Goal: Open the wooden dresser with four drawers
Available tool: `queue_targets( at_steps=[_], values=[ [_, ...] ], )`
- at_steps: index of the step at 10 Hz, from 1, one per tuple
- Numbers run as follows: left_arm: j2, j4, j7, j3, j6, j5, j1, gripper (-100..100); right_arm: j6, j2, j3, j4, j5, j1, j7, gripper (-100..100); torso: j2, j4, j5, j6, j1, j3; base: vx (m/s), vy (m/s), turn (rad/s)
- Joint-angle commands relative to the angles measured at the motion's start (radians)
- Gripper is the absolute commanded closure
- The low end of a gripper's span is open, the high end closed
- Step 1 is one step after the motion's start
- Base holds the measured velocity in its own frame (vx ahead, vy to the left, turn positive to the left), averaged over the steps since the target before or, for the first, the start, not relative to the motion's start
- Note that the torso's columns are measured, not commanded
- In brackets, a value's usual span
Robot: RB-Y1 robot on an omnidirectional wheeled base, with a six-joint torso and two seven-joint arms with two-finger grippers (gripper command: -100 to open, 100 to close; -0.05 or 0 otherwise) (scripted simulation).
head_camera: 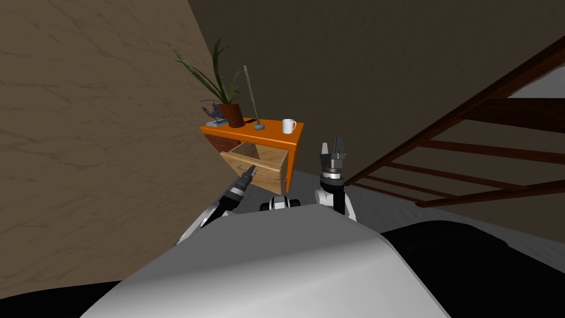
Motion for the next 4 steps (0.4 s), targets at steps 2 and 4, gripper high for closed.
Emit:
queue_targets(
  at_steps=[2, 4],
  values=[
    [0.0, 0.002, 0.0, 0.0, 0.002, 0.0, 0.001, 0, 0.0, 0.0, 0.0, 0.0, 0.0, 0.0, 0.0, 0, -0.003, -0.002, 0.0, 0.0, 0.0, -0.002, 0.0, 0.0, 0.0],
    [0.001, 0.003, 0.0, 0.0, 0.003, 0.0, 0.002, 0, 0.0, 0.0, 0.0, 0.0, 0.0, 0.0, 0.0, 0, -0.004, -0.002, 0.001, 0.0, 0.0, -0.002, 0.0, 0.0, 0.0]
  ],
)
